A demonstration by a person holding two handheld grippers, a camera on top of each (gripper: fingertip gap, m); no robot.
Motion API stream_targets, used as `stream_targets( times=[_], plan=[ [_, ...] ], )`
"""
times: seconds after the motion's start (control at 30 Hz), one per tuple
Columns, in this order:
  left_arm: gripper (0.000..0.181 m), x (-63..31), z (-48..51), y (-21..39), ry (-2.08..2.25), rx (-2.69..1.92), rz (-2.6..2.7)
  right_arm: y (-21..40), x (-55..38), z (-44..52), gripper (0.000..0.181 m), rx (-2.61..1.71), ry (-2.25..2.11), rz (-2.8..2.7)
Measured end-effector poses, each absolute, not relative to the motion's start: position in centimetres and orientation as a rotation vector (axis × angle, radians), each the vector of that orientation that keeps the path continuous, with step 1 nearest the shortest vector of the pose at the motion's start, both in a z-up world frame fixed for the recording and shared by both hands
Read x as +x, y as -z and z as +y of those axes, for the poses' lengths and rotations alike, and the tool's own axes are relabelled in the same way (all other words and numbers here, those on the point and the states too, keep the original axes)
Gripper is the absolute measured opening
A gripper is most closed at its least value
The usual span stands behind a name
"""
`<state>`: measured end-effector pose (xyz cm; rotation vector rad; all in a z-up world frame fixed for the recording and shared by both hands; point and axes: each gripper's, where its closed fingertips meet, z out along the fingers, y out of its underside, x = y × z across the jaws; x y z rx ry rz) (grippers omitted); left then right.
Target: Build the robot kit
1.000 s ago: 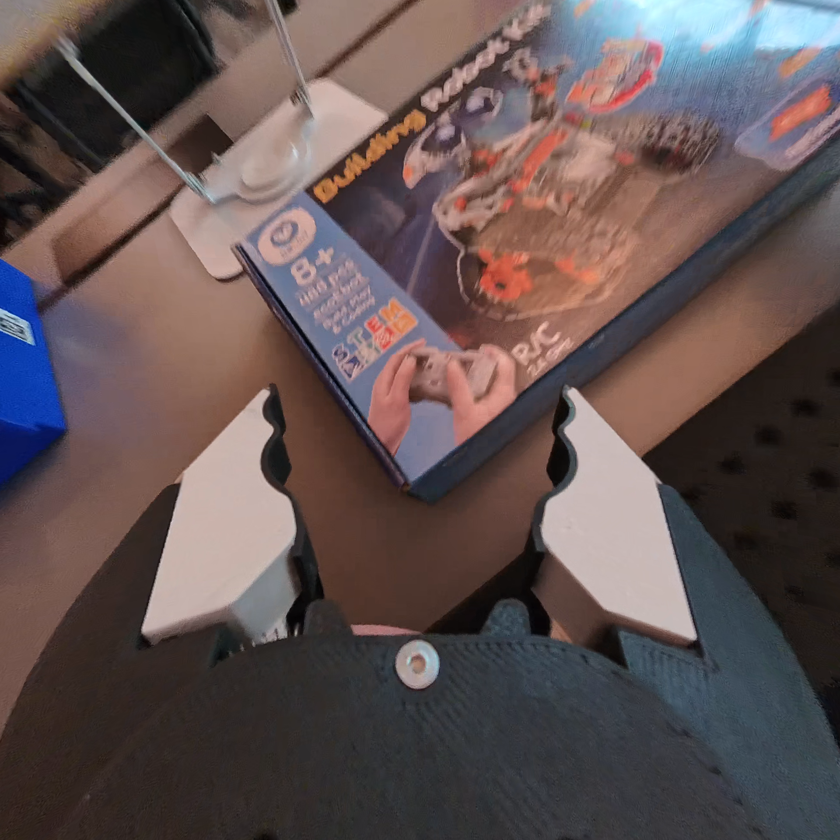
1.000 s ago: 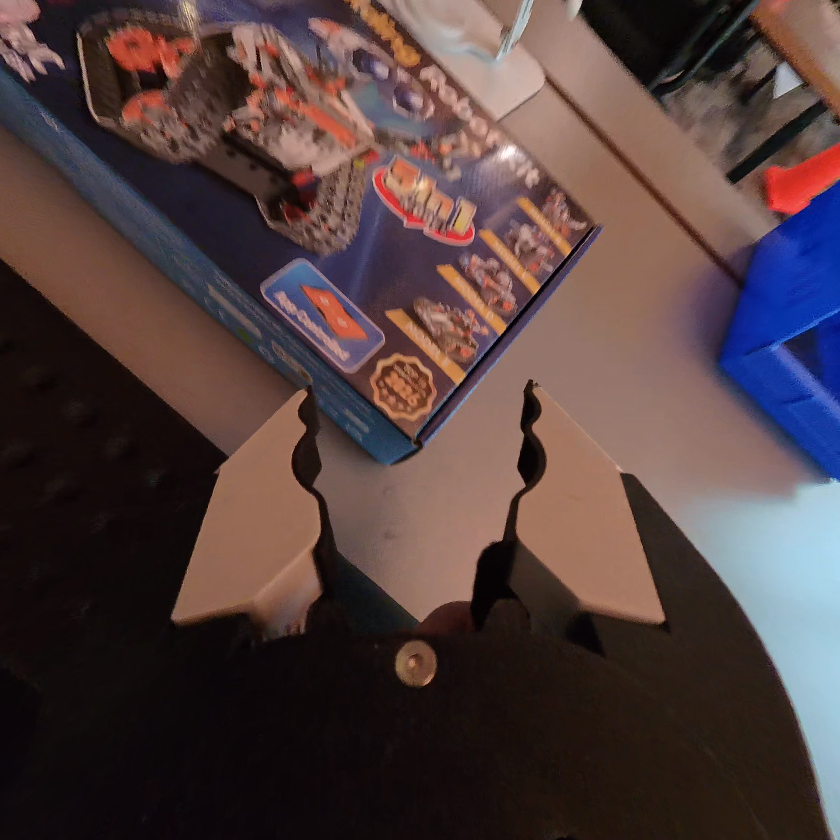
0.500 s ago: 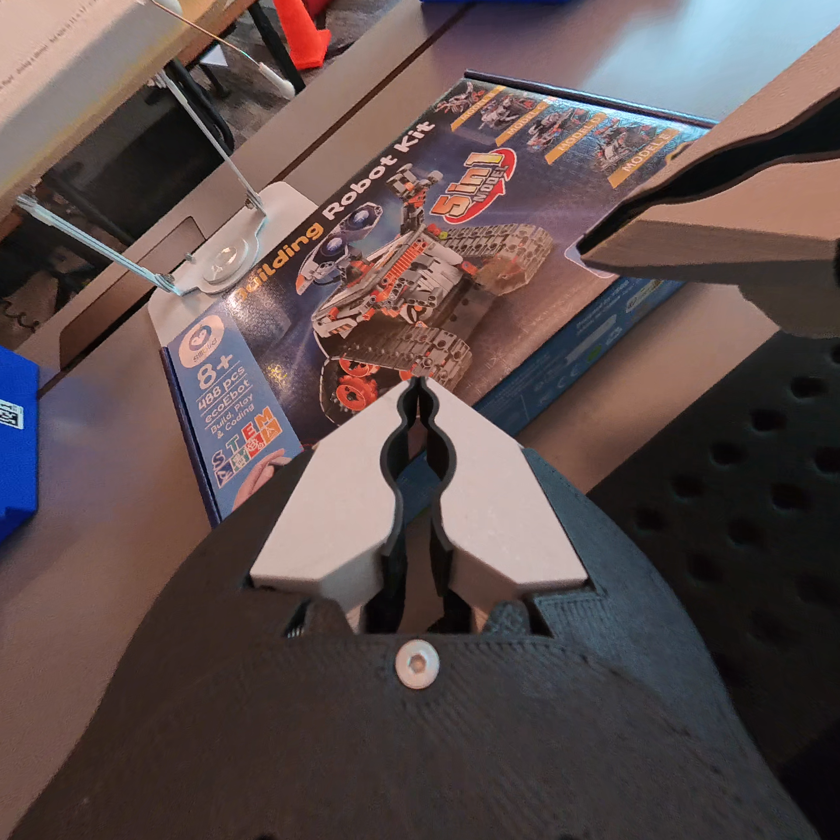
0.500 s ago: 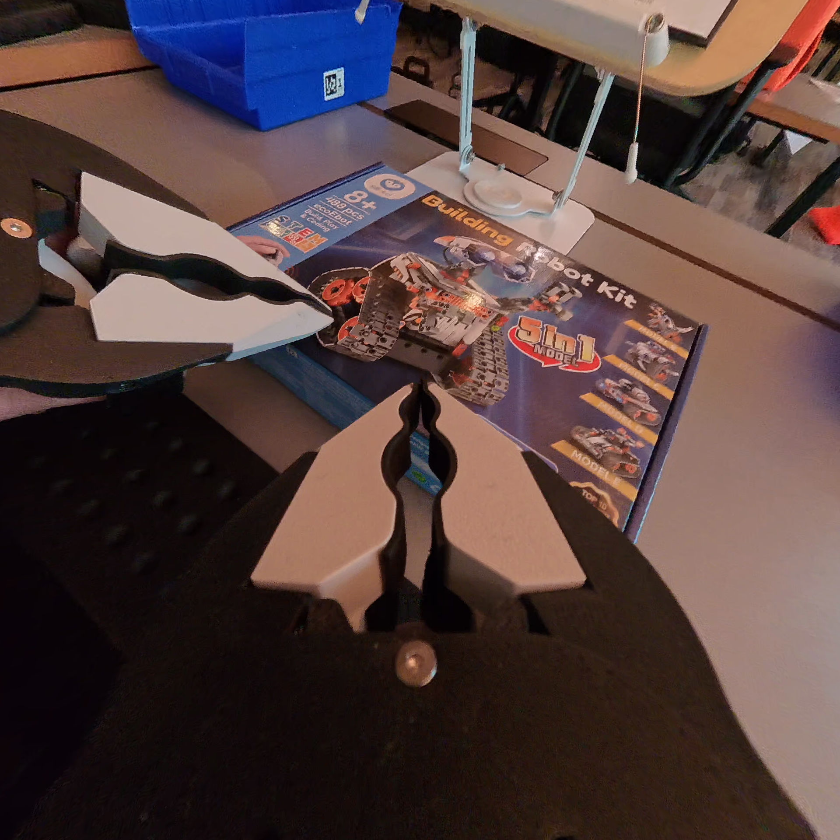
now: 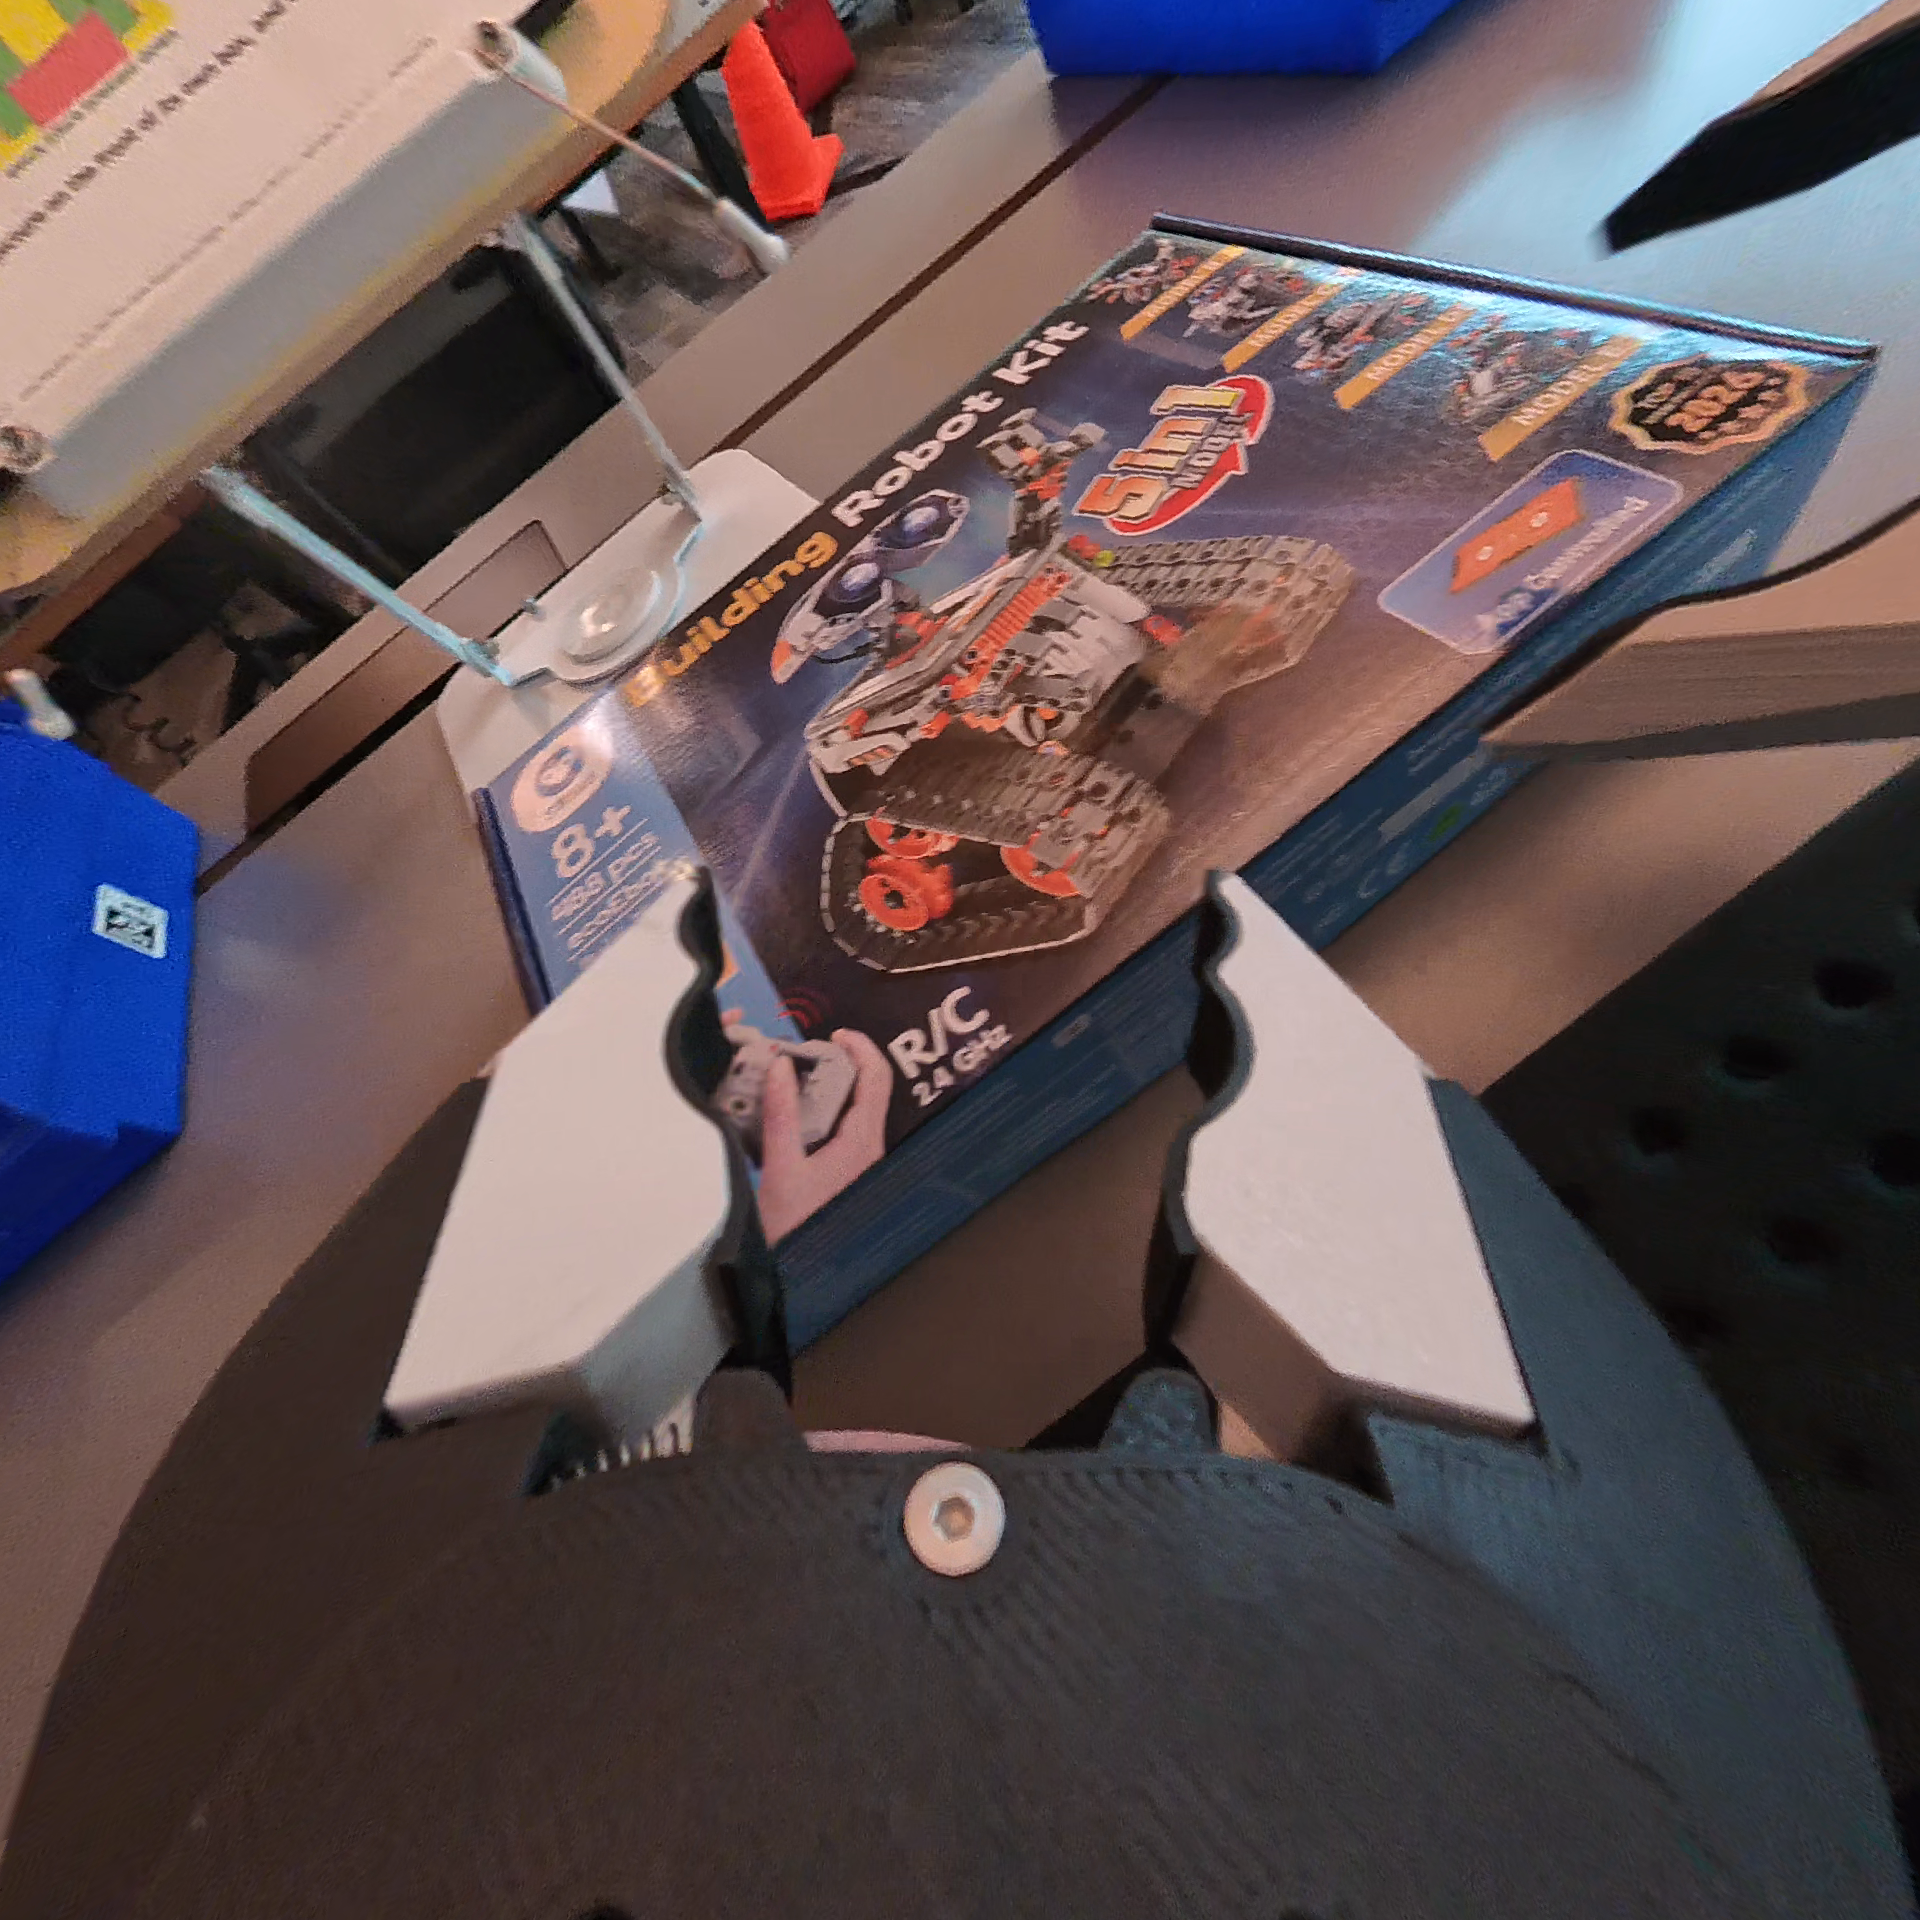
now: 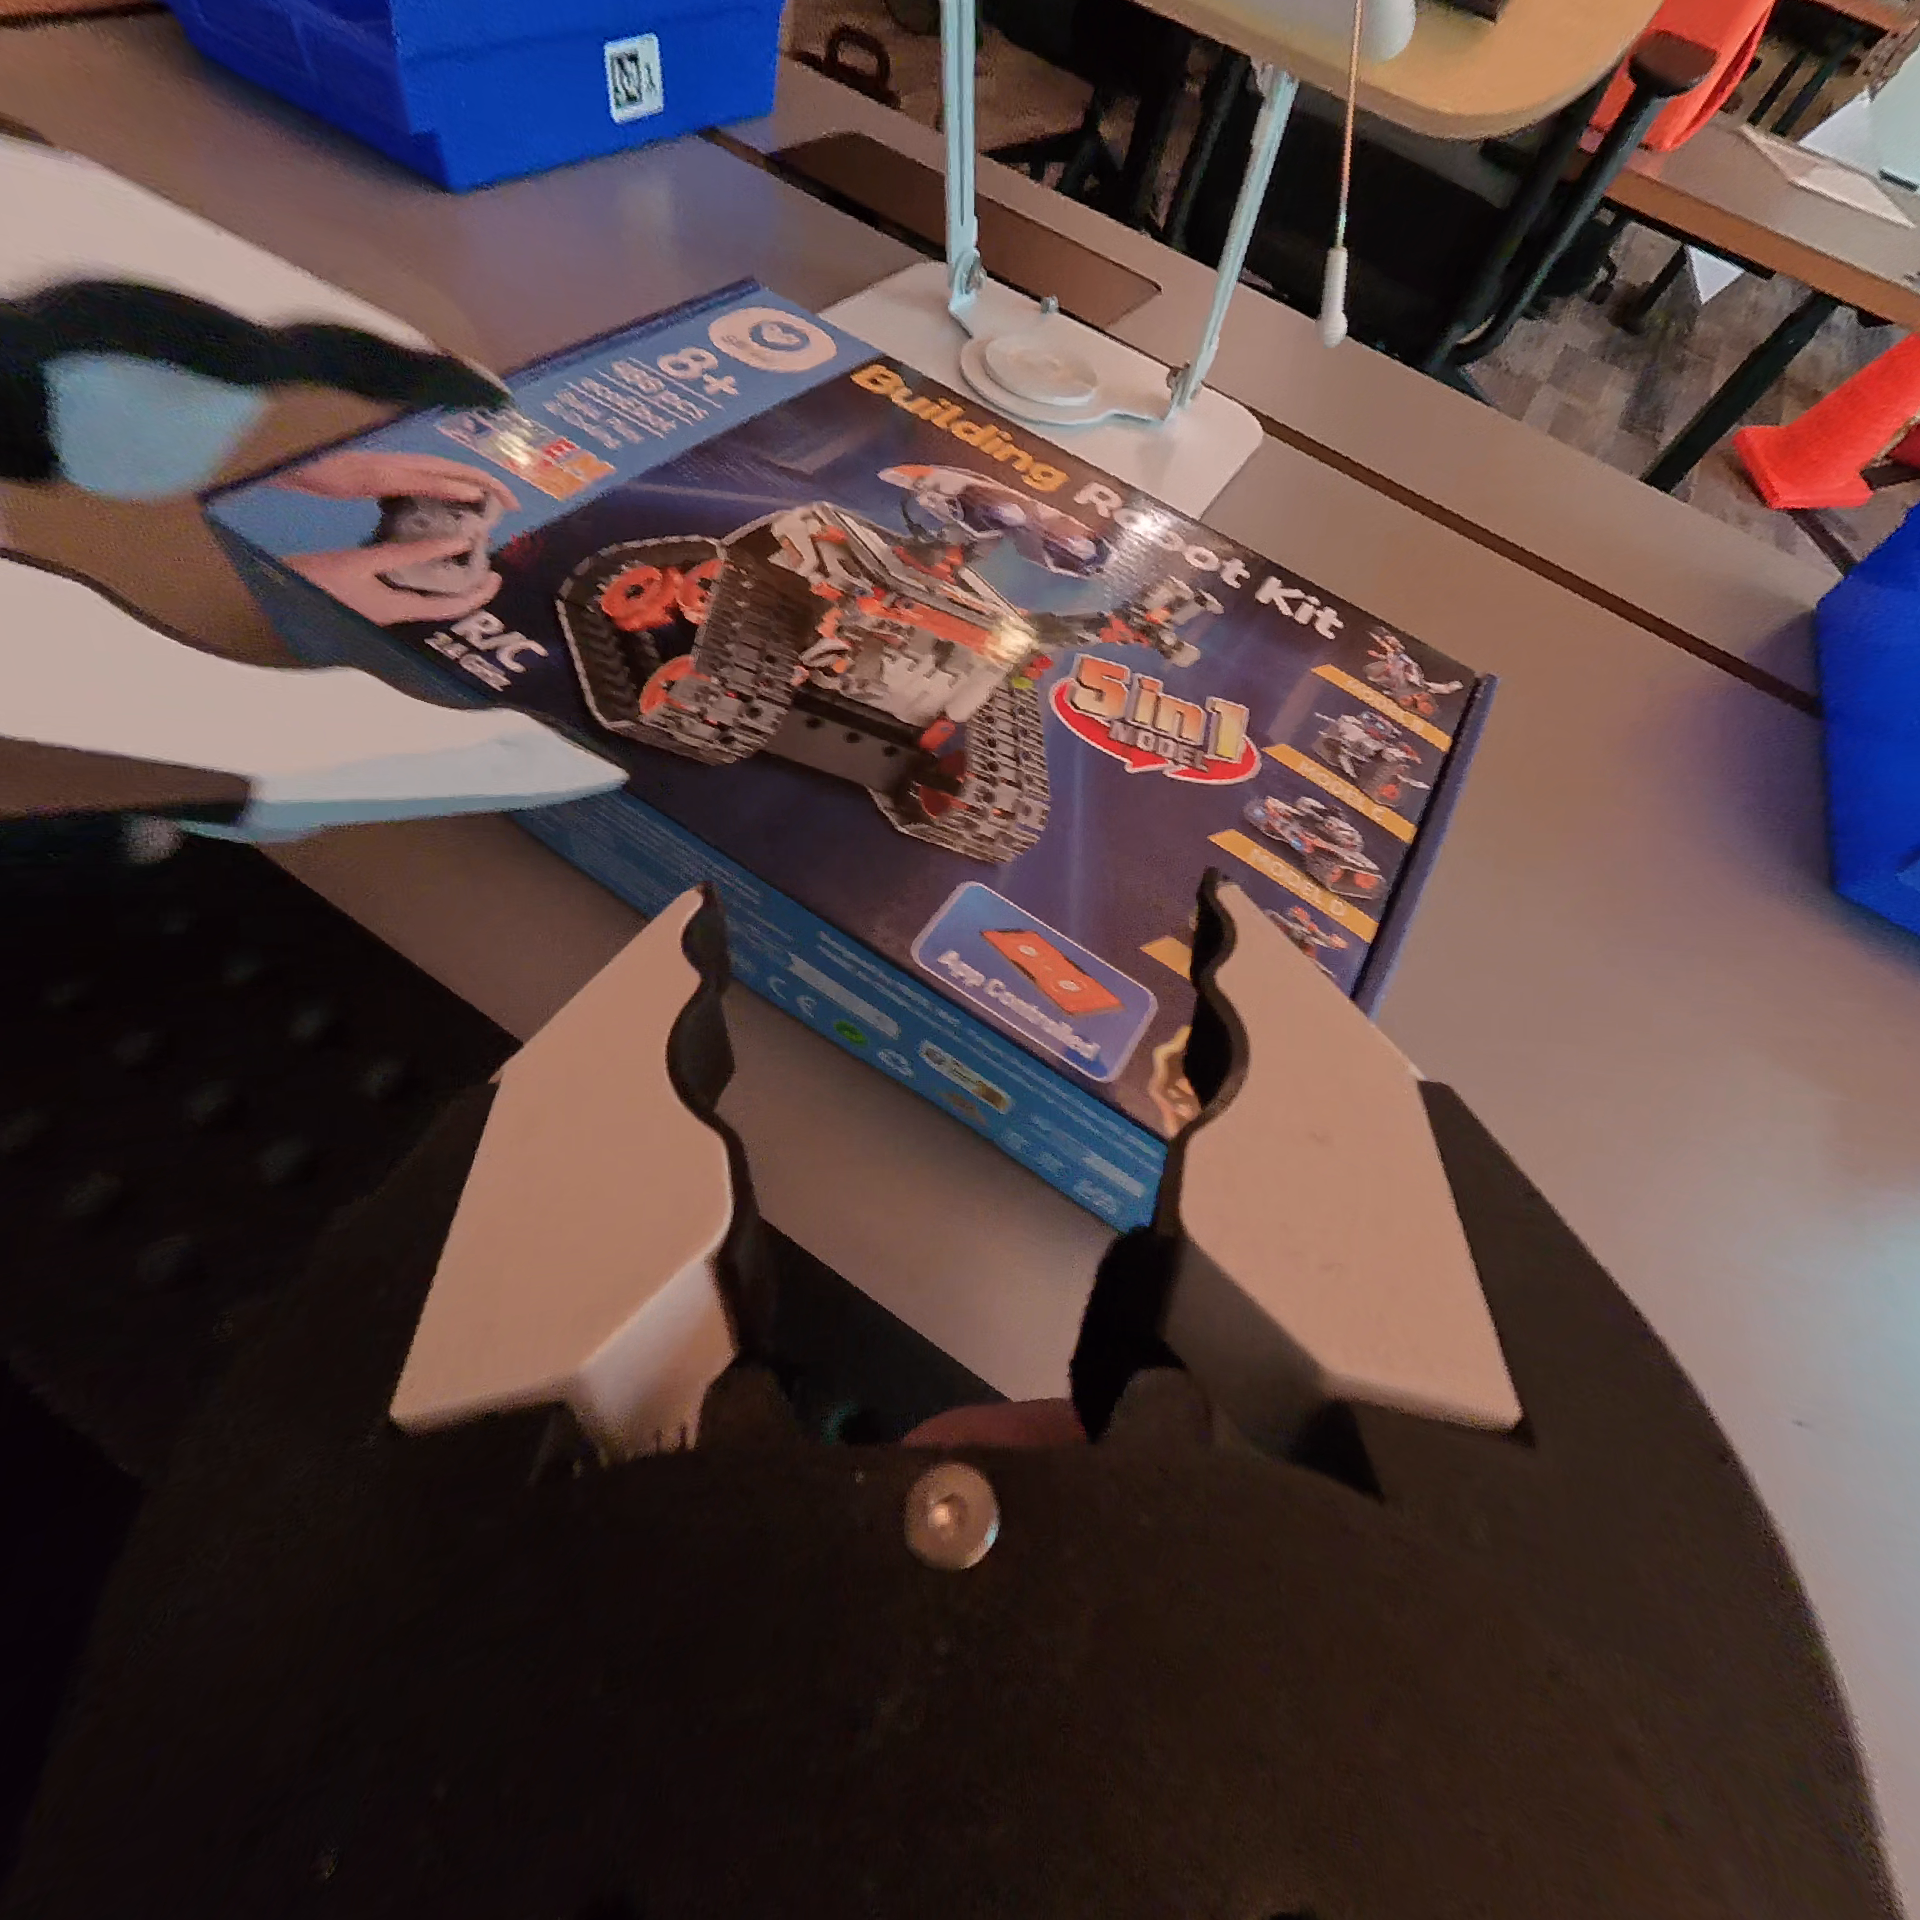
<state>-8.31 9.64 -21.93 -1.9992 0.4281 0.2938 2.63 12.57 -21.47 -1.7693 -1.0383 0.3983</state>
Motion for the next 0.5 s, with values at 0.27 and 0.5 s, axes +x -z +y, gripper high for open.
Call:
stream_targets(
  times=[0.27, 0.5],
  plan=[
    [0.132, -14.4, 9.0, 23.6, -0.321, -2.122, 0.329, 23.7, 6.4, 16.0, 0.11, -1.897, -0.416, -1.043],
    [0.141, -17.2, 8.0, 24.8, -0.216, -2.186, 0.229, 27.3, 6.4, 16.5, 0.104, -1.996, -0.429, -1.167]
  ],
)
